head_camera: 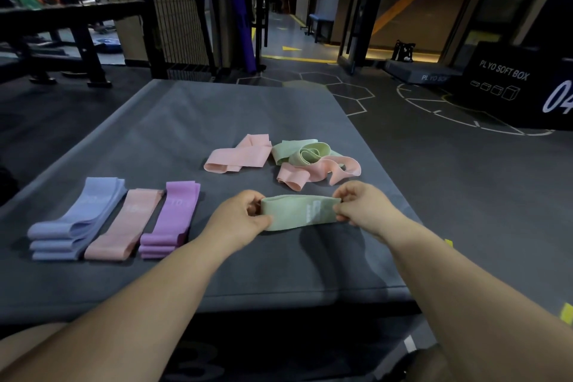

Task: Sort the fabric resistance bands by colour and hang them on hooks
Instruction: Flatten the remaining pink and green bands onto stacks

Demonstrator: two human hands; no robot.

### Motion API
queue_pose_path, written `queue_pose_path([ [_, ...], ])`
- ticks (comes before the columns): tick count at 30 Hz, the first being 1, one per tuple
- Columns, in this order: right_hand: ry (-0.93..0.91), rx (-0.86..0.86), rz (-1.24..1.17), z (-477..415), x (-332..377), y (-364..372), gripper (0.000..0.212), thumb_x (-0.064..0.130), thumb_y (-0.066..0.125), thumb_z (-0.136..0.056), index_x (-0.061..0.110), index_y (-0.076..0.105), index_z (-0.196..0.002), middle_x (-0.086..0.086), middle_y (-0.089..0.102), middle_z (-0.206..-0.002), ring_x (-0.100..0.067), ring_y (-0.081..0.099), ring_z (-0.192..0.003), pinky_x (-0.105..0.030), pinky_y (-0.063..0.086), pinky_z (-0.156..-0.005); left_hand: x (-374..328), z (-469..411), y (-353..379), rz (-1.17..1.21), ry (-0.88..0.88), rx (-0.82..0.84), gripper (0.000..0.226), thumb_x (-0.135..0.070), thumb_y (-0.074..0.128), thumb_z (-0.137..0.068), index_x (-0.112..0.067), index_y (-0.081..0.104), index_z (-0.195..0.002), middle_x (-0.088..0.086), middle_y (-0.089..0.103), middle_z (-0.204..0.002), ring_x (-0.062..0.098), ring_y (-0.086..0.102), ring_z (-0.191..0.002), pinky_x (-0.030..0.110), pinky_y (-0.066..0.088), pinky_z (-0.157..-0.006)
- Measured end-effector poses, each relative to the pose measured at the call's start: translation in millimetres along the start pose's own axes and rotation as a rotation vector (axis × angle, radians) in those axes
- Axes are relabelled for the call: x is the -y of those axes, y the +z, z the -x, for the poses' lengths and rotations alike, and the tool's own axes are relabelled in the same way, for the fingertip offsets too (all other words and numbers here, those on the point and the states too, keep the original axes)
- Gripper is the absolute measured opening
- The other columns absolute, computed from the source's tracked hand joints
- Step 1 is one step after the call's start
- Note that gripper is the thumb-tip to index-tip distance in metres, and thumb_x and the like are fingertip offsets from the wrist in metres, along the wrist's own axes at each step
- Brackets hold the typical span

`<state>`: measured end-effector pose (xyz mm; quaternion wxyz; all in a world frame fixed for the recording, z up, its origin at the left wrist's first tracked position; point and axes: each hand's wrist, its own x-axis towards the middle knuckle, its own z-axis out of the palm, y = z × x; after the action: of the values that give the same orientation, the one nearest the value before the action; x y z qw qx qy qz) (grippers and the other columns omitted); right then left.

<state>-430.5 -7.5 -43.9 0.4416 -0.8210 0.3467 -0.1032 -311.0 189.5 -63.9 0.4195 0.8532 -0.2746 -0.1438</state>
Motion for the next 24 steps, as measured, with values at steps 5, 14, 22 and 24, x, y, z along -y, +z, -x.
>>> queue_pose_path([
  [5, 0.013, 0.000, -0.041, -0.8, -1.0, -1.9, 0.024, -0.002, 0.055, -0.082, 0.020, 0.062, -0.086, -0.002, 0.063, -0.071, -0.015, 0.057, -0.060, -0.015, 0.041, -0.045, 4.8, -4.1, -0.4, 0.129, -0.009, -0.011, 0.010, -0.021, 0.065, -0.086, -0.028, 0.066, -0.092, -0.013, 0.070, -0.092, 0.008, 0.064, -0.087, 0.020, 0.047, -0.075],
  [14, 0.033, 0.087, -0.360, -2.3, -2.6, -5.3, 0.022, -0.011, 0.059, -0.086, 0.009, 0.067, -0.084, -0.010, 0.068, -0.079, -0.016, 0.066, -0.070, -0.018, 0.056, -0.060, 5.7, -2.6, -6.4, 0.342, 0.089, -0.026, 0.026, -0.001, 0.068, -0.085, -0.027, 0.065, -0.084, -0.007, 0.070, -0.079, 0.004, 0.065, -0.068, 0.018, 0.048, -0.069],
  [22, -0.140, 0.036, -0.001, -0.7, -12.4, -1.9, 0.014, 0.012, 0.067, -0.086, 0.023, 0.074, -0.081, 0.002, 0.071, -0.091, -0.010, 0.063, -0.081, -0.026, 0.052, -0.084, 14.5, 2.2, -3.8, -0.063, 0.210, 0.069, 0.041, 0.000, 0.066, -0.083, -0.041, 0.061, -0.084, -0.008, 0.073, -0.095, 0.008, 0.069, -0.090, 0.024, 0.052, -0.088],
  [24, -0.205, 0.013, 0.140, 0.6, -14.1, 1.4, 0.017, 0.015, 0.069, -0.085, 0.031, 0.070, -0.078, 0.010, 0.066, -0.097, -0.008, 0.063, -0.088, -0.022, 0.049, -0.086, 17.3, 3.8, -3.4, -0.143, 0.225, 0.111, 0.042, 0.000, 0.056, -0.083, -0.039, 0.065, -0.092, -0.009, 0.072, -0.100, 0.007, 0.067, -0.094, 0.028, 0.051, -0.091],
])
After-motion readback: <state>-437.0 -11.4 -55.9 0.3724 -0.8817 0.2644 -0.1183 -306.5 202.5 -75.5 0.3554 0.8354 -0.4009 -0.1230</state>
